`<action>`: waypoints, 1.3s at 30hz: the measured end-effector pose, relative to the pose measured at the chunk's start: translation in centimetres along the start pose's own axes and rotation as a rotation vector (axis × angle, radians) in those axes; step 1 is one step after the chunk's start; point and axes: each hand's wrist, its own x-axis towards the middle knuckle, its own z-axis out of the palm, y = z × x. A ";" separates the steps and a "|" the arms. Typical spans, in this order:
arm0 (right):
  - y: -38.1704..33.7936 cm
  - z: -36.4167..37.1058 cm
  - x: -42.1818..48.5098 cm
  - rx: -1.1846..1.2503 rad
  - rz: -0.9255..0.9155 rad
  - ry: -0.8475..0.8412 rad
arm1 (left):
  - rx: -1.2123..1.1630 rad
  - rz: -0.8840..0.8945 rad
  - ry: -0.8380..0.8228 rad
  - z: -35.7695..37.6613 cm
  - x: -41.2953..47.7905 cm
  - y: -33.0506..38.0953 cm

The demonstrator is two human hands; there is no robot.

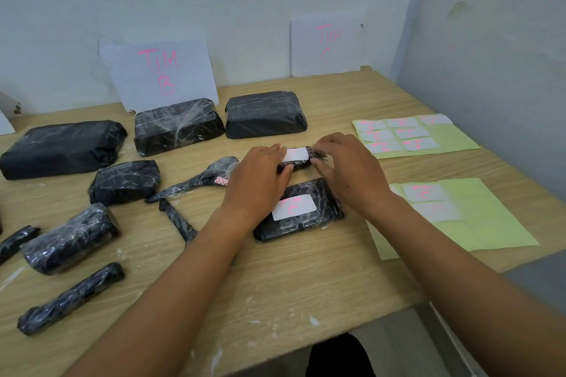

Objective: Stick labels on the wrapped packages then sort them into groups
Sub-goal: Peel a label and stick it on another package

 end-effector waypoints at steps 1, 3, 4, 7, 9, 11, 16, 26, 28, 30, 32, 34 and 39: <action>0.1 -0.4 -0.2 -0.003 0.000 0.008 | -0.018 0.016 -0.004 -0.2 -0.1 0.5; 0.5 -1.3 -0.6 -0.003 0.015 0.018 | -0.054 0.053 -0.016 -0.3 -0.3 1.5; 0.7 -1.8 -1.0 0.001 0.026 0.021 | -0.068 0.070 -0.027 -0.3 -0.4 1.9; 1.6 -3.1 -2.3 0.046 0.063 0.037 | -0.077 0.109 -0.064 0.1 -0.8 3.4; 2.5 -4.1 -3.5 0.098 0.097 0.060 | -0.078 0.130 -0.092 0.4 -1.2 4.4; 3.5 -5.3 -4.8 0.115 0.132 0.077 | -0.086 0.148 -0.130 0.7 -1.5 5.7; 6.2 -7.6 -8.1 0.075 0.238 0.086 | -0.135 0.181 -0.222 2.4 -2.1 8.7; 8.3 -6.7 -12.1 0.040 0.410 -0.032 | -0.143 0.268 -0.329 5.2 -2.7 12.6; 8.4 -6.5 -12.3 0.051 0.413 -0.016 | -0.145 0.264 -0.338 5.7 -3.0 12.5; 8.5 -6.3 -12.4 0.049 0.405 -0.015 | -0.154 0.266 -0.331 5.9 -3.2 12.4; 8.6 -6.3 -12.4 0.055 0.403 -0.016 | -0.160 0.272 -0.318 6.0 -3.3 12.4; 8.7 -6.3 -12.2 0.068 0.417 -0.017 | -0.155 0.279 -0.318 6.0 -3.3 12.5; 8.5 -6.5 -12.1 -0.003 0.401 -0.009 | -0.180 0.248 -0.303 6.2 -3.3 12.7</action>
